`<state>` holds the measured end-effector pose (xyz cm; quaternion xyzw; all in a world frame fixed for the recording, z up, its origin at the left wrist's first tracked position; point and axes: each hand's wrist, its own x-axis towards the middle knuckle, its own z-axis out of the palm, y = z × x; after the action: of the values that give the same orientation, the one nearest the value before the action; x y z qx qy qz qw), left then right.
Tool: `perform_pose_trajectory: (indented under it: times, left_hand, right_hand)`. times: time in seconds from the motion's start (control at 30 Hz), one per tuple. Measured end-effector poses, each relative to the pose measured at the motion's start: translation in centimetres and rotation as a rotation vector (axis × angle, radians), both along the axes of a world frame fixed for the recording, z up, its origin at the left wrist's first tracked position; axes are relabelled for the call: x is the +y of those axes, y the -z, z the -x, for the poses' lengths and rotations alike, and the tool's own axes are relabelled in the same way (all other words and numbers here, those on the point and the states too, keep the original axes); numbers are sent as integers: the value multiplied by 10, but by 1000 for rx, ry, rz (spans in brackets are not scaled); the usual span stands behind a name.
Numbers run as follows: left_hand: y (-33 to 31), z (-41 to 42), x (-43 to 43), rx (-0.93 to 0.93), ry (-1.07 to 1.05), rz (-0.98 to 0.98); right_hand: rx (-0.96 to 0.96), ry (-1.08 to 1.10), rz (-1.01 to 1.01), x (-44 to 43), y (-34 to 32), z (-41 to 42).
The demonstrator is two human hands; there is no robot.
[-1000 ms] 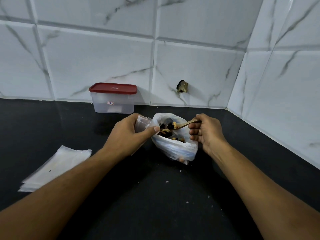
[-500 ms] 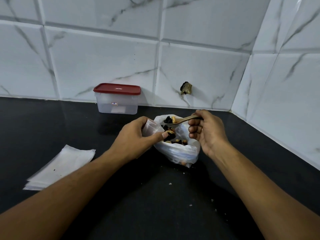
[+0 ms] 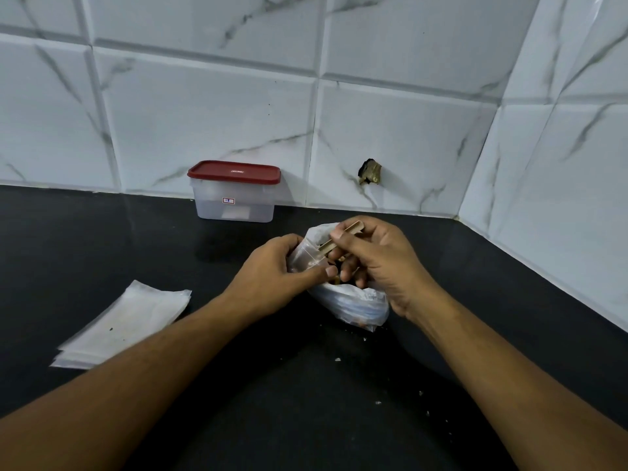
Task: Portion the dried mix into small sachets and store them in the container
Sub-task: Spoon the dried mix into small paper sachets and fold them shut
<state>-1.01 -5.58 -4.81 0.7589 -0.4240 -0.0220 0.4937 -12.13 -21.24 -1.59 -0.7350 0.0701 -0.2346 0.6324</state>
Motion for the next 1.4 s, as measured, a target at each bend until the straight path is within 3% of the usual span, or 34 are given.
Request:
perform_pose_trajectory:
  times: [0.33,0.67,1.13,1.23,1.4]
  left_hand:
    - [2,0,-1,98,5,50]
    - [3,-5,1,174,9,84]
    - [5,-7,0,207,7,86]
    - [7,-7,0,209,-4,100]
    - [7,-8,-1,173,-16,74]
  right_hand:
    - [-30,-124,-7,-4,-2,0]
    - [-113,66,-184,-12,-1,-3]
    - [-152,248,-284,-25,-8,1]
    - [-161,367,-199,-34,-7,0]
    - [-75,528,166,-45,5,-1]
